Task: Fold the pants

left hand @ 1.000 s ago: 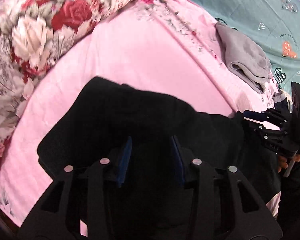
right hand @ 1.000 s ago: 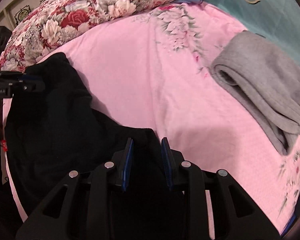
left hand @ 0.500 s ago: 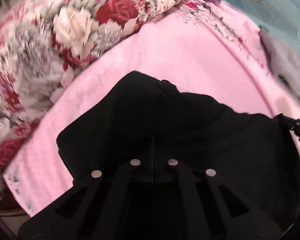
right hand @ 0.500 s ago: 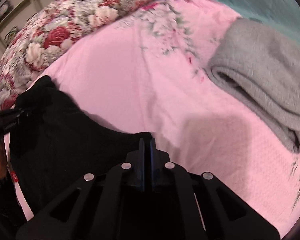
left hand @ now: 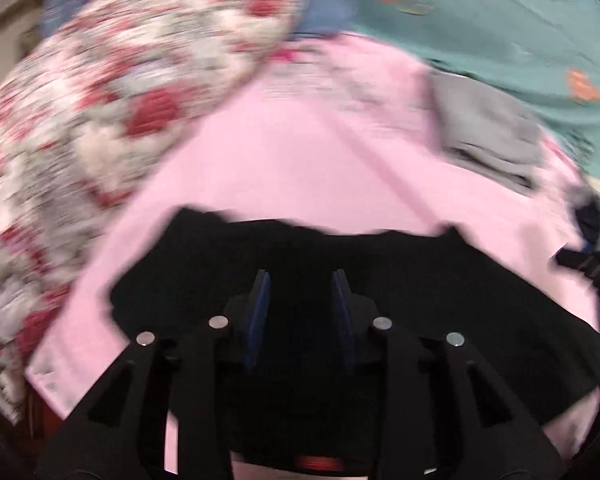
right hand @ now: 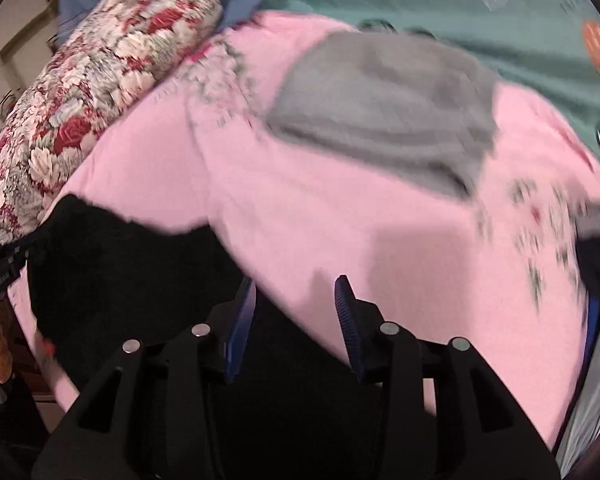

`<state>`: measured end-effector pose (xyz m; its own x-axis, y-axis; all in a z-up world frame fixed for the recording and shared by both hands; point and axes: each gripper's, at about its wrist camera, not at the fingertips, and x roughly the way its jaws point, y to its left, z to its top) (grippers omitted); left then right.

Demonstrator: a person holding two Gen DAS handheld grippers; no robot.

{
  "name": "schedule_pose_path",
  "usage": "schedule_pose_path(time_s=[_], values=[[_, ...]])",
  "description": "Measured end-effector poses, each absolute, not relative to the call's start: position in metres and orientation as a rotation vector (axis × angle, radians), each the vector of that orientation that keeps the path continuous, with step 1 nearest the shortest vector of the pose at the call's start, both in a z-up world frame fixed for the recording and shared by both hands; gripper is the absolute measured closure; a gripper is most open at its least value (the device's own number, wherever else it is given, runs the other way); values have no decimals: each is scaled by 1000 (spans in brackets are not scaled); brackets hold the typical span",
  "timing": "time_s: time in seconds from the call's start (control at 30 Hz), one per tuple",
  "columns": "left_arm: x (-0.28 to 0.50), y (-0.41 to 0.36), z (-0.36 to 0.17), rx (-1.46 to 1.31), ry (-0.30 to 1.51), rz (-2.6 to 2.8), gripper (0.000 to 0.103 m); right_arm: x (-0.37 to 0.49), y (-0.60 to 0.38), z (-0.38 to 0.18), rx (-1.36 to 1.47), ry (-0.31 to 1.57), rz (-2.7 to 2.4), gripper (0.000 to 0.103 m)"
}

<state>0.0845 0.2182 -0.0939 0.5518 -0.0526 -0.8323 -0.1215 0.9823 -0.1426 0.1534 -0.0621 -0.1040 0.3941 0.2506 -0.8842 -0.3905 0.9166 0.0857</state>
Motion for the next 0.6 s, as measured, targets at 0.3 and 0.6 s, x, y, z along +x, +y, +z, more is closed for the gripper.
schedule_pose_path(time_s=[0.3,0.6], values=[[177,87,-147,-108,1193,-297,89,11,-116,-138,-105,1176,417,89],[204,73,-165,-83,1220,-261,89,-11,-136,-172,101,1219,383,88]])
